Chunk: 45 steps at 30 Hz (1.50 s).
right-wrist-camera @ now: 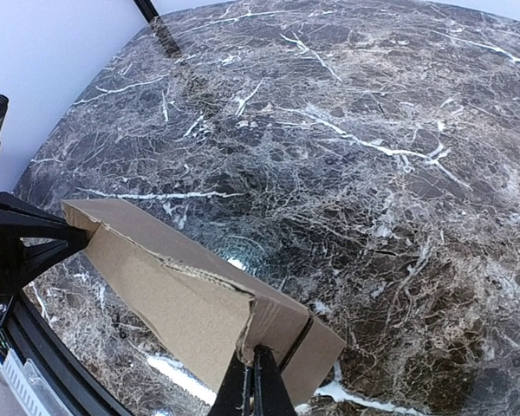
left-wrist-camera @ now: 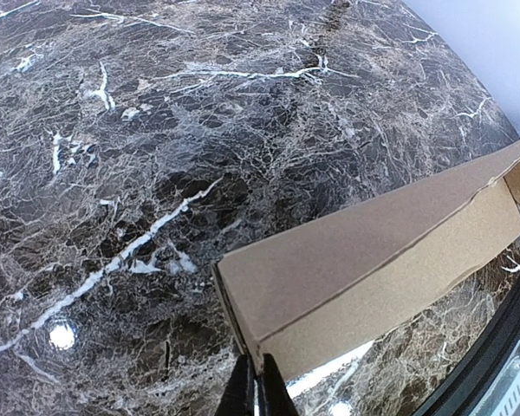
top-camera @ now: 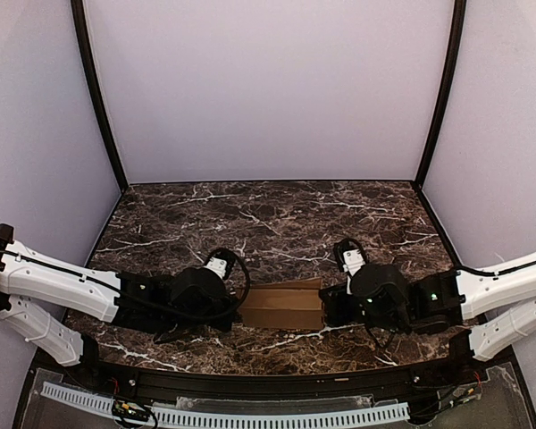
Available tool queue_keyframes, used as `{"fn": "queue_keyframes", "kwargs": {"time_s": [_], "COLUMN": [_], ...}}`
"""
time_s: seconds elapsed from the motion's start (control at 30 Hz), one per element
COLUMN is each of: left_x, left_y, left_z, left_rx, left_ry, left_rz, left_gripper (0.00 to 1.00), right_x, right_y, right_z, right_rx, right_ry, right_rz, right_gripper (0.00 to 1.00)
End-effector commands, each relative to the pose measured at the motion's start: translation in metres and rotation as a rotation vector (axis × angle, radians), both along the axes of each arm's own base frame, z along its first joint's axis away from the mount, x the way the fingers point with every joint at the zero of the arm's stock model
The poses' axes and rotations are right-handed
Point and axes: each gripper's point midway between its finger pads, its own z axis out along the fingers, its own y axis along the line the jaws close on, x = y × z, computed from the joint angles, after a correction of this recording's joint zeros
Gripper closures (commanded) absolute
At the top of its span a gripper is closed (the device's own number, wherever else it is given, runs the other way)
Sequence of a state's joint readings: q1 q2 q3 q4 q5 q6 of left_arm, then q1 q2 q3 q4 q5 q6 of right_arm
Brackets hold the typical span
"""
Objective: Fold the paper box
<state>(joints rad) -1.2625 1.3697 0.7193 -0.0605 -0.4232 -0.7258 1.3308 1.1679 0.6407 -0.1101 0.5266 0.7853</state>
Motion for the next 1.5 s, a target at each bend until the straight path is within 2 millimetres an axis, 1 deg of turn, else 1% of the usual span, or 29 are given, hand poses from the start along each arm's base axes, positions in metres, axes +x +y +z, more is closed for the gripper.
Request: {"fn": "queue_keyframes", "kwargs": {"time_s": [0.0,0.13,0.33,0.5,0.8,1.17,1.3,1.47], "left_x": [-0.008,-0.008,-0.008,-0.008,-0.009,-0.008,-0.008,-0.008], "left_y": [0.004,0.003,0.001,0.001,0.000,0.000,-0.001,-0.001], "left_z": [-0.013,-0.013,-0.014,-0.014,-0.015,-0.014,-0.013,-0.013], "left_rx": [0.059,0.059,0.062,0.063,0.066,0.066,0.063,0.065], "left_ry": [0.035,0.036,0.038,0.039,0.040,0.039,0.040,0.039], "left_rz": [-0.029,-0.030,-0.033,-0.033,-0.036,-0.035,-0.034,-0.033], "left_gripper": [0.99,0.99,0.99,0.99,0.99,0.99,0.99,0.99], "right_x": [-0.007,-0.009,-0.012,-0.014,-0.015,-0.020,-0.022,-0.025], "right_y": [-0.006,-0.008,-0.009,-0.009,-0.011,-0.026,-0.026,-0.019], "right_z": [-0.020,-0.030,-0.039,-0.047,-0.056,-0.060,-0.064,-0.074], "right_rx": [-0.046,-0.074,-0.090,-0.075,-0.091,-0.165,-0.171,-0.199], "right_ry": [0.022,0.030,0.036,0.055,0.060,0.062,0.072,0.083], "right_rz": [0.001,-0.007,-0.020,-0.036,-0.043,-0.046,-0.048,-0.049], "right_gripper": [1.00,1.00,1.00,1.00,1.00,1.00,1.00,1.00]}}
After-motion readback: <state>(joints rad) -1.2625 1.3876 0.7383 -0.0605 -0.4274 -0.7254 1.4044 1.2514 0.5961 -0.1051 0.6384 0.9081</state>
